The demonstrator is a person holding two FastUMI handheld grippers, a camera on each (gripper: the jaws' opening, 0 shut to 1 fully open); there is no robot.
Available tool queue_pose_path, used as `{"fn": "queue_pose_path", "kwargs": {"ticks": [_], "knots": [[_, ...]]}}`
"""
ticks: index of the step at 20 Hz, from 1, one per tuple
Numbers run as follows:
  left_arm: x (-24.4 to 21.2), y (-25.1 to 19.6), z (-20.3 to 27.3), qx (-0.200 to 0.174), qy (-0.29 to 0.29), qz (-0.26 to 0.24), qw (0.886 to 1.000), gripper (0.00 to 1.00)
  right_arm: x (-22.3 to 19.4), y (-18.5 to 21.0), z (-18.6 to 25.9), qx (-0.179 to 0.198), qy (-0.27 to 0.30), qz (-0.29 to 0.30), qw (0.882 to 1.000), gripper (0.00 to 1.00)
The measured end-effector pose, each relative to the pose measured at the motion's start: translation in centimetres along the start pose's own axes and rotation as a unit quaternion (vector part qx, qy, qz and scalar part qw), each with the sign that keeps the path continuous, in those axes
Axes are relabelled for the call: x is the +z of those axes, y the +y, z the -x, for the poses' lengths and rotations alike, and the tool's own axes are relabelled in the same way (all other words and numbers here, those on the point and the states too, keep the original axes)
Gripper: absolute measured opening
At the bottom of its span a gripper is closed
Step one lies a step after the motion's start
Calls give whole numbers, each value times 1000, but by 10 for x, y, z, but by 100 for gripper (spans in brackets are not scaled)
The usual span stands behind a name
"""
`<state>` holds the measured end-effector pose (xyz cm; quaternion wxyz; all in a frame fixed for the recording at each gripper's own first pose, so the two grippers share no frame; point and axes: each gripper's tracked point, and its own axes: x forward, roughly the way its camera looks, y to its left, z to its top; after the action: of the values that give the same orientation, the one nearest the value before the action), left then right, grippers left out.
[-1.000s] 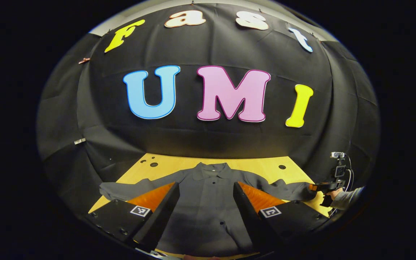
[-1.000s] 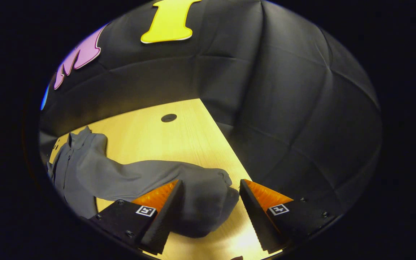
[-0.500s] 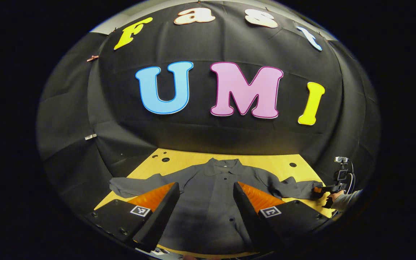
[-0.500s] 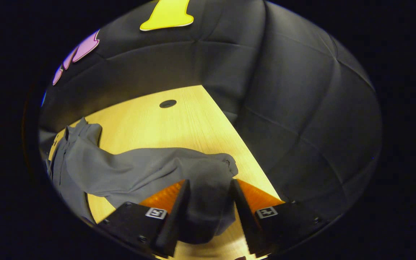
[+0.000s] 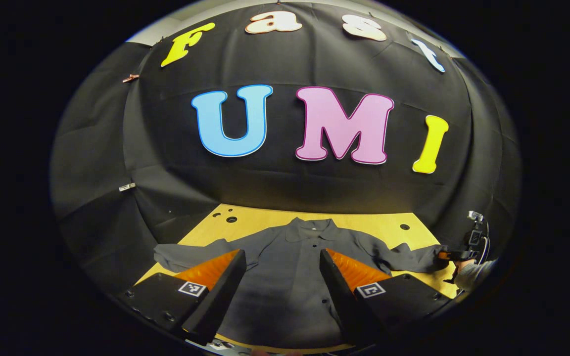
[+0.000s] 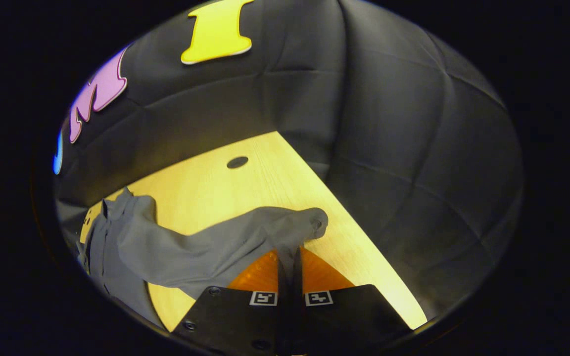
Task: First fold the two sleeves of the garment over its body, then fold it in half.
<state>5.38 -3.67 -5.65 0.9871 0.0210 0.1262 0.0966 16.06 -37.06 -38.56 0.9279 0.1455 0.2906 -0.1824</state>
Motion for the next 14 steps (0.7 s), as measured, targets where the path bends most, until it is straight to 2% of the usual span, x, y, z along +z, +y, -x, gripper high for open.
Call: {"fn": "queue_pose_path", "kwargs": {"ticks": [3, 8, 11, 14], "knots": [[-5, 11, 0, -18, -2, 4, 1000, 95, 32, 5, 43, -13, -53, 18, 998, 5], [-6, 37, -9, -77, -12, 11, 997, 95, 72, 40, 133, -11, -121, 16, 992, 5], [-5, 69, -15, -102, -20, 18, 994, 95, 86, 76, 180, -12, -149, 16, 989, 5], [-8, 104, -18, -120, -28, 22, 992, 95, 94, 134, 220, 4, -174, 20, 984, 6]]}}
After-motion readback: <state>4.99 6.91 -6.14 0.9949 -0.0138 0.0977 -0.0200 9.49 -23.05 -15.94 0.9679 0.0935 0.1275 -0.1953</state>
